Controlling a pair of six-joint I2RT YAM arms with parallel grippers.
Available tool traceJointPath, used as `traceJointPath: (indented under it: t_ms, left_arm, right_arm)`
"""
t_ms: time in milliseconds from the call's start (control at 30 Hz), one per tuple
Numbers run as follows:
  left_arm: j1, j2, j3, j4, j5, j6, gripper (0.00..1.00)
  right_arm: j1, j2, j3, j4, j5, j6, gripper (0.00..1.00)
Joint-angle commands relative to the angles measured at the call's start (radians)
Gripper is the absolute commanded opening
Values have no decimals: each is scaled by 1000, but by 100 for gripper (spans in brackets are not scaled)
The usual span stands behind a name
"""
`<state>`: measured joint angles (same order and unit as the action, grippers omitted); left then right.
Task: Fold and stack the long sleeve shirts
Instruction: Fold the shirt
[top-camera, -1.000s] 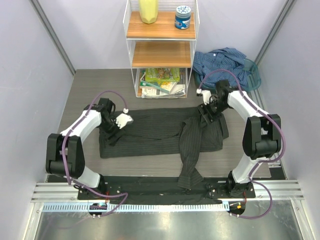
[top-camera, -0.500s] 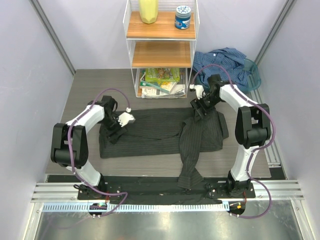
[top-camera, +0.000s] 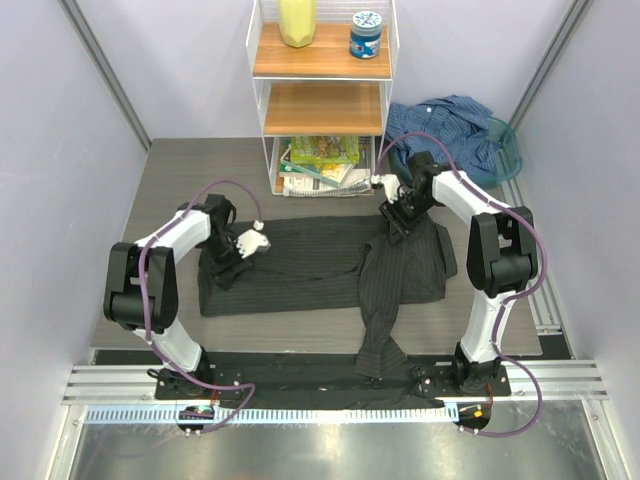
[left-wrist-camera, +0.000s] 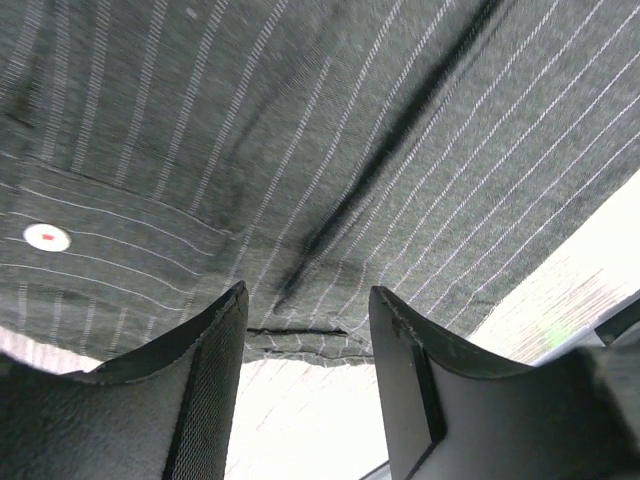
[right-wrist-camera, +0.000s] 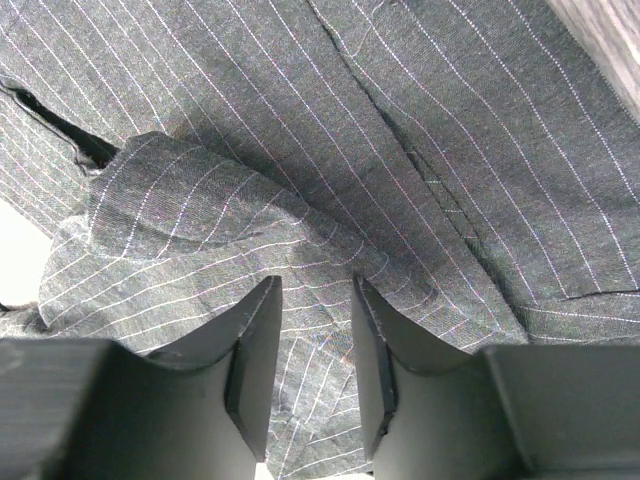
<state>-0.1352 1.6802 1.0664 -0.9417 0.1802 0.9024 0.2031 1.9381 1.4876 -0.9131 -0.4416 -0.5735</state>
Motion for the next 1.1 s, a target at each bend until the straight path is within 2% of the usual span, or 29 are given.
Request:
traceJointPath:
  t_ms: [0,100,200,233,267,467,600,767,833,867,900,933,967,1033,1067]
  left_arm:
    - [3,9,-20,-11,-21,30,51]
    - [5,6,-19,-20,-15,33,47]
    - [3,-7,-10,-46,-2,43,39]
    - [3,-13,-10,-51,1,40,33]
    - [0,-23,-8,-57,4,44,31]
    - [-4,-31,-5,-88,12,53,15]
    - [-4,-45,-2,-91,19,53,0]
    - [-4,-69,20,-95,24,43,0]
    - [-4,-66,21,-88,16,46,8]
    - [-3,-62,24,-82,9,43,14]
    - [-3,-56,26,-75,2,43,26]
    - [-4,-42,30,-69,1,43,30]
    - [-4,-34,33,-66,1,44,32]
    - [-4,-13,44,-65,7,44,24]
    - [-4,-7,47,-69,10,43,20]
  right_arm:
    - [12,-10,-6,-1,-2,-17,36]
    - [13,-13,-3,-1,-5,-11,32]
    - [15,-21,-3,-4,-5,-11,19]
    - [15,-24,-1,-7,-5,-9,7]
    - [15,-28,-3,-10,-5,-8,3]
    - [15,-64,-15,-10,-9,-5,1]
    - [15,-93,-23,-12,-11,0,1]
    - [13,-137,-27,-17,-9,1,1]
    - [13,-131,-12,-15,-3,-3,1]
    - [13,-123,-7,-17,6,-5,10]
    - [12,-114,-1,-17,15,-8,19]
    - [13,-107,8,-17,18,-18,27]
    - [13,-87,14,-17,18,-20,39]
    - [15,-68,26,-18,17,-22,48]
    - [12,-54,39,-18,15,-23,59]
